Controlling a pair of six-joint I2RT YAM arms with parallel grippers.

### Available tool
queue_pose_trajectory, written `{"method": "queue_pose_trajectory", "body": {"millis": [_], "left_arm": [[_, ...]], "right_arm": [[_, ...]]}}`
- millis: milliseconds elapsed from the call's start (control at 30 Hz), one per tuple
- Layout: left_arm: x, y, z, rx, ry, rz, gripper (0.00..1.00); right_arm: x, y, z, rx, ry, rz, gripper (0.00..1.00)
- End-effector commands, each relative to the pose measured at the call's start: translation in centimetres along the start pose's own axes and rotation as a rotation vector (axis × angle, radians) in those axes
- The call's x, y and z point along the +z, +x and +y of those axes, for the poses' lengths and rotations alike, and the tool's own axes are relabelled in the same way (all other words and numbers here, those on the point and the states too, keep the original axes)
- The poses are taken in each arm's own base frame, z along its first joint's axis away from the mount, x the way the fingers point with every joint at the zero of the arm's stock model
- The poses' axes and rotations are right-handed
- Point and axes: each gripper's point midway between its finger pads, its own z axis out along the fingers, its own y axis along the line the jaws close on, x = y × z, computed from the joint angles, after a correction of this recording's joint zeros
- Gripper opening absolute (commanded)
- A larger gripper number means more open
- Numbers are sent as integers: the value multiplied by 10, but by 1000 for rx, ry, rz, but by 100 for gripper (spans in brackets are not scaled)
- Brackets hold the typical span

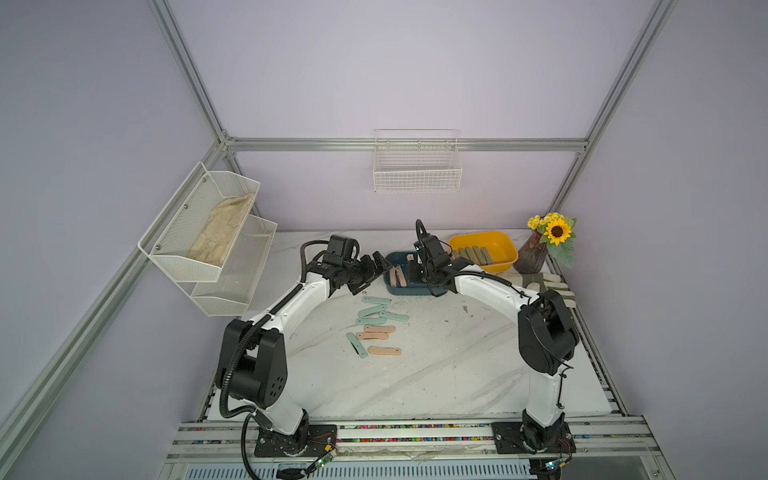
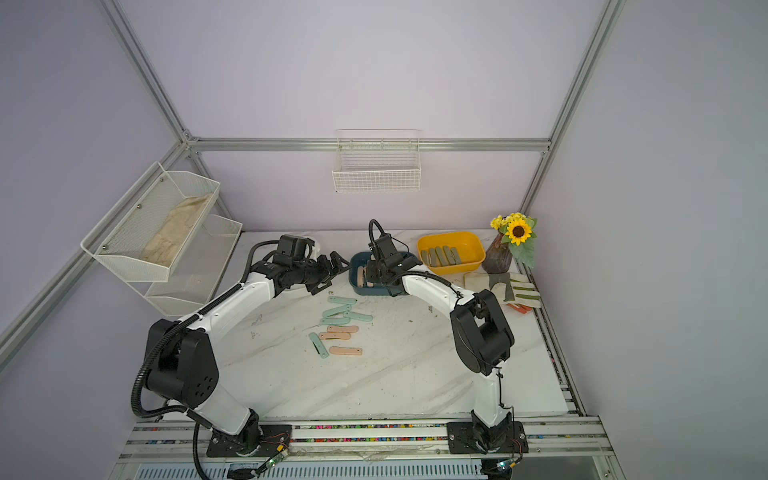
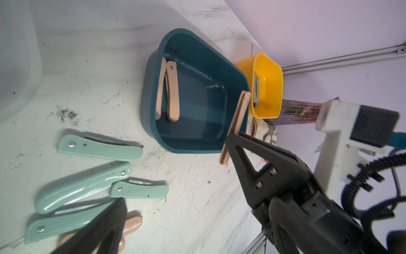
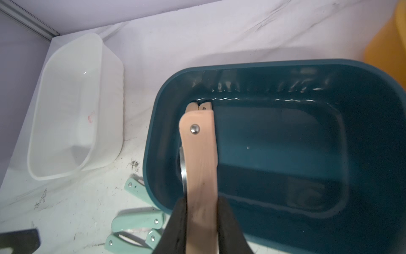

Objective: Place the fruit knives into the storage box by color
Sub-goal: Place the fruit knife in the storage box.

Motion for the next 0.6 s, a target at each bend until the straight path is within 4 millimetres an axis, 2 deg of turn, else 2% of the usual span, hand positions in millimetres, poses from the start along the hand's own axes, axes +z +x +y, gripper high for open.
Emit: {"method": "queue_pose_trajectory", "body": {"millis": [0, 267, 567], "left_arm": [[-10, -20, -29, 63, 63, -30, 100], [-5, -22, -29, 60, 62, -22, 100], [-5, -21, -28, 58, 54, -21, 100]], "right_arm": [[12, -13, 2, -13, -12, -16, 23], [57, -9, -15, -3, 35, 12, 23], [85, -5, -35, 14, 71, 36, 23]]}}
